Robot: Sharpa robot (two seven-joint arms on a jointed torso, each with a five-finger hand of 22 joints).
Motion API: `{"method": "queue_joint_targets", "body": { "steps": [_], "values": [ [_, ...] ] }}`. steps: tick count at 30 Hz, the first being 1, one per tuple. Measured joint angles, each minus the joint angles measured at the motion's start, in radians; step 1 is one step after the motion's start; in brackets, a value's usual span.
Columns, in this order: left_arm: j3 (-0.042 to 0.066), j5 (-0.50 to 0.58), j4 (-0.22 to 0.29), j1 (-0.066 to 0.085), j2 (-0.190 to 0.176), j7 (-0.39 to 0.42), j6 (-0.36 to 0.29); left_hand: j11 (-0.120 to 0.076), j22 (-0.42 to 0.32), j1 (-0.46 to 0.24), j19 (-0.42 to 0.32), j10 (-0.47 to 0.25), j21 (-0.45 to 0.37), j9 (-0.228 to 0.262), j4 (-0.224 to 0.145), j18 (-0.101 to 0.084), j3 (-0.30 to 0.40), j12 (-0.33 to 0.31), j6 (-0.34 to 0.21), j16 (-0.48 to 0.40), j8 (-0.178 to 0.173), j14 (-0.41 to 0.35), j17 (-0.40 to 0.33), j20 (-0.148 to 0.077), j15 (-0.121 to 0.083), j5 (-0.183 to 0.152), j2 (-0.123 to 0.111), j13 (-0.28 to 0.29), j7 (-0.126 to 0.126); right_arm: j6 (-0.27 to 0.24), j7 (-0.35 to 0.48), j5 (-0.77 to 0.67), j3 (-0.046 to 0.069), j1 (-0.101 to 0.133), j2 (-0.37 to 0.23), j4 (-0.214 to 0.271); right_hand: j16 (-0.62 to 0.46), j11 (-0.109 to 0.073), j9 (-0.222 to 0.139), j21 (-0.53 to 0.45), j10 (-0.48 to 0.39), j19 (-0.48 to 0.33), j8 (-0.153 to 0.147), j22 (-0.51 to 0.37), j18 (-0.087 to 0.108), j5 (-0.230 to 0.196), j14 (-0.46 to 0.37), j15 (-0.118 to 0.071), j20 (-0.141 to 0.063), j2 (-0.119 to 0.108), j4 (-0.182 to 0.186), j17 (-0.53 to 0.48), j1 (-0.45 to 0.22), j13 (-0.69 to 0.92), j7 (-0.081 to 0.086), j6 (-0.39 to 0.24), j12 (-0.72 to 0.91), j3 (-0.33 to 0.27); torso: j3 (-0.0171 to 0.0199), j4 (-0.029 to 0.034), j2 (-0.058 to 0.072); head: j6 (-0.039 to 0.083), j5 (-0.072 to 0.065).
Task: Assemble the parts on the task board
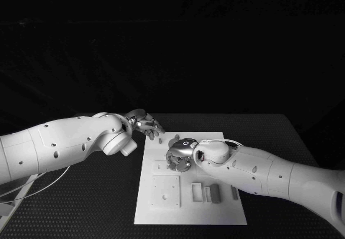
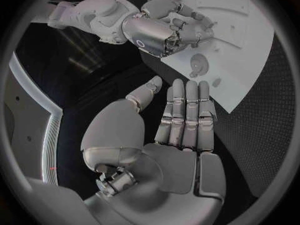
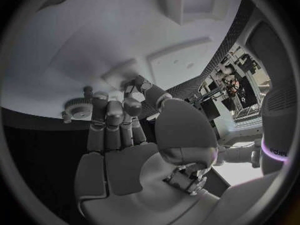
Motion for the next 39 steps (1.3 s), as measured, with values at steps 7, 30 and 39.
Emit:
{"method": "queue_joint_targets", "body": {
  "steps": [7, 30, 39],
  "values": [
    [0.0, 0.002, -0.001, 0.0, 0.0, 0.0, 0.0, 0.0, 0.0, 0.0, 0.0, 0.0, 0.0, -0.001, -0.003, 0.0, -0.003, 0.0, 0.0, 0.0, 0.0, 0.0, -0.001, 0.0, 0.0, 0.0, 0.0, -0.001, 0.0, -0.004, 0.002, 0.001, -0.001, -0.001, -0.001, 0.0, 0.0, -0.003, 0.004, 0.0, -0.002, 0.004, 0.007, 0.0, 0.0, 0.0, 0.001, 0.001, -0.004, 0.014, 0.0, 0.0, -0.015, 0.002, -0.005, 0.006, 0.004, 0.0, -0.0002, -0.0001, 0.0, -0.001, 0.001],
    [0.0, 0.03, 0.013, -0.002, -0.031, 0.106, -0.004, 0.0, -0.003, -0.016, 0.0, 0.0, -0.008, -0.013, 0.006, 0.0, -0.022, -0.004, 0.0, 0.0, -0.004, -0.003, -0.009, 0.0, 0.003, 0.0, 0.0, -0.009, 0.0, -0.05, 0.009, 0.192, 0.018, -0.001, -0.081, 0.068, 0.0, -0.012, 0.017, 0.004, -0.004, 0.013, 0.012, 0.0, -0.002, -0.001, 0.009, -0.009, -0.006, 0.043, 0.015, -0.008, -0.086, 0.005, -0.005, 0.009, 0.007, 0.004, -0.0006, -0.0028, -0.001, 0.007, 0.0],
    [0.0, 0.063, 0.044, -0.011, -0.076, 0.3, -0.03, 0.017, -0.01, 0.02, -0.018, -0.027, -0.034, -0.027, -0.001, 0.0, -0.015, -0.024, -0.013, -0.007, -0.012, -0.037, -0.023, 0.013, 0.025, 0.0, 0.021, -0.023, 0.013, -0.016, 0.016, 0.424, 0.068, 0.012, -0.145, 0.107, 0.0, -0.015, 0.019, 0.003, -0.003, 0.016, 0.012, 0.0, -0.002, -0.004, 0.009, -0.009, -0.009, 0.044, 0.015, -0.009, -0.089, 0.005, -0.005, 0.009, 0.007, 0.005, 0.0, -0.0039, -0.001, 0.018, 0.005]
  ]
}}
